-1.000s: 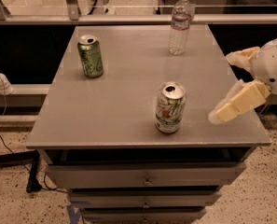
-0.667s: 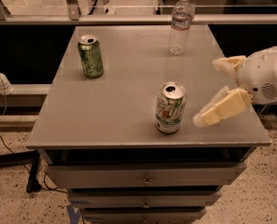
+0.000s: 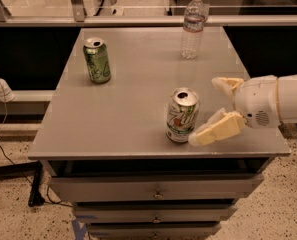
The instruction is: Knock 7up can over
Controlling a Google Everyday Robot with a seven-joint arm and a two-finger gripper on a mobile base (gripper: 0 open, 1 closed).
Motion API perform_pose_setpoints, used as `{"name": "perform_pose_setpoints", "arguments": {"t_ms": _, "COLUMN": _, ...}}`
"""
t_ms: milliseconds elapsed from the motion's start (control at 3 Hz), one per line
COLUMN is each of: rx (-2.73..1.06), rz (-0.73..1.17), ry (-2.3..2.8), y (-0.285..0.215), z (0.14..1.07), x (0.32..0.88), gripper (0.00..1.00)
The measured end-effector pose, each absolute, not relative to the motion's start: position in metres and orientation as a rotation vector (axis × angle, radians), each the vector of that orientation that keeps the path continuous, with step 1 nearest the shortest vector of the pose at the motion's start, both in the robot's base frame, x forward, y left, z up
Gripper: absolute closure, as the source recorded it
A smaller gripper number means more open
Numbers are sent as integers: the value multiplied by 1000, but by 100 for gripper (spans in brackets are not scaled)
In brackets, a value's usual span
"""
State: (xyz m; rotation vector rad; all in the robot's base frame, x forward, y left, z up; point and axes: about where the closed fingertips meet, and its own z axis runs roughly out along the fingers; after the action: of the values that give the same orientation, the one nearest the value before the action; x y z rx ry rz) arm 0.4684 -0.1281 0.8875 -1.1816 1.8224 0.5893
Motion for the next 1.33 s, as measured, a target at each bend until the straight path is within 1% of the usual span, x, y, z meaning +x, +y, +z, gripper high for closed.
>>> {"name": "perform_pose_setpoints", "arguments": {"t_ms": 667, "rx": -1084, "rz": 674, "ry": 1746, "y": -95, "z": 880, "x": 488, "gripper": 0}}
{"name": "perform_pose_setpoints", "arguments": {"t_ms": 1000, "rx": -1040, "rz": 718, "ry": 1690, "y": -65, "z": 890, "x": 509, "gripper": 0}}
{"name": "perform_pose_setpoints", "arguments": {"t_ms": 1333, "rx": -994, "rz": 759, "ry": 1584, "y": -22, "z": 928, "x": 540, "gripper": 0}}
